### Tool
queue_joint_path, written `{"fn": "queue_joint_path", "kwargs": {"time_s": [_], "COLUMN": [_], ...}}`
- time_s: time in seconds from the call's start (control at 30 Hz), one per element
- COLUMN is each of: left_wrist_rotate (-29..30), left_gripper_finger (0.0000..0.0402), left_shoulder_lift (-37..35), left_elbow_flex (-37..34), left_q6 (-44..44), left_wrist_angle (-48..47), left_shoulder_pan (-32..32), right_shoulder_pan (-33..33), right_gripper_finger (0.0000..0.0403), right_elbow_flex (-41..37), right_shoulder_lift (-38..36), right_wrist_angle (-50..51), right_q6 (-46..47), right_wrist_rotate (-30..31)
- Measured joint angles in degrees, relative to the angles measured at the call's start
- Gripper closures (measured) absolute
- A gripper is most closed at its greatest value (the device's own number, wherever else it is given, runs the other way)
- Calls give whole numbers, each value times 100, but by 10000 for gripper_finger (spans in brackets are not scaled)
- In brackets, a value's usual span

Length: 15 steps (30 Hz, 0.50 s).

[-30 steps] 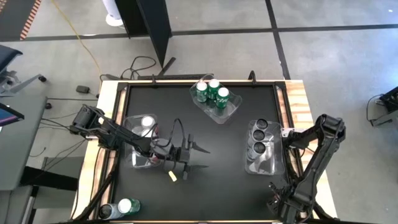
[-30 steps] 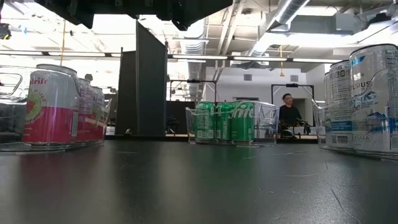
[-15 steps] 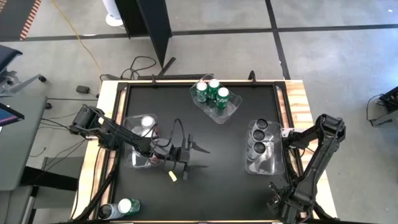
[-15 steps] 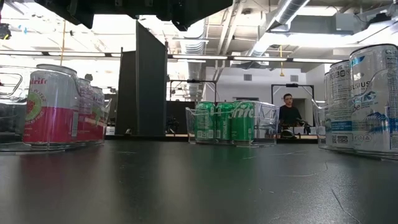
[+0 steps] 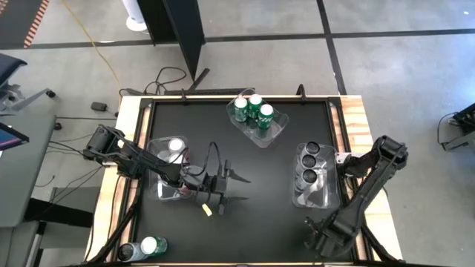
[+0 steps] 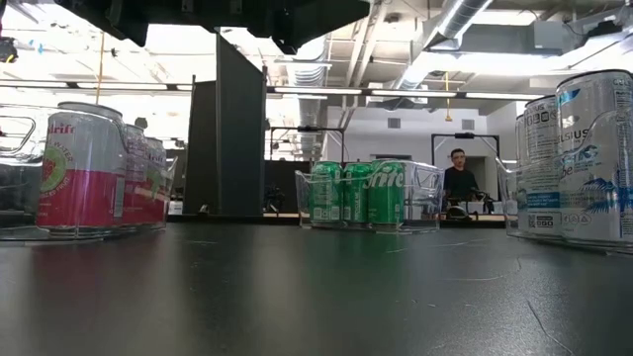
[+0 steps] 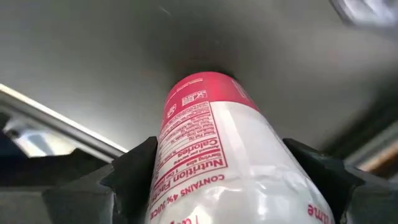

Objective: Sort soda cans
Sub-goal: Put the pink white soda can into the left transparent bin

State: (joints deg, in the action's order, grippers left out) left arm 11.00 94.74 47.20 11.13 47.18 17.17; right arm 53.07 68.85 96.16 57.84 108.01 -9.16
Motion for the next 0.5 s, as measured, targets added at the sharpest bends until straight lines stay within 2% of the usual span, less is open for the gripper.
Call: {"fn": "queue_joint_path", "kwargs": {"time_s": [0.33,0.5], "left_wrist_rotate": [123,-250], "left_gripper_finger": [150,146], "left_shoulder_lift": [-2,-7], "left_elbow_flex": [0,0], "left_q6": [-221,-571], "left_wrist_angle": [-32,-303], "left_shoulder_pan": [0,-81], "right_shoulder_pan": [-1214,-1782], "right_gripper_finger": [81,82], "right_elbow_flex": [516,763], "right_shoulder_lift": [-3,-11], "right_wrist_angle": [85,134], "right_q6": [-2156,-3271], "right_wrist_rotate": [752,1018]}}
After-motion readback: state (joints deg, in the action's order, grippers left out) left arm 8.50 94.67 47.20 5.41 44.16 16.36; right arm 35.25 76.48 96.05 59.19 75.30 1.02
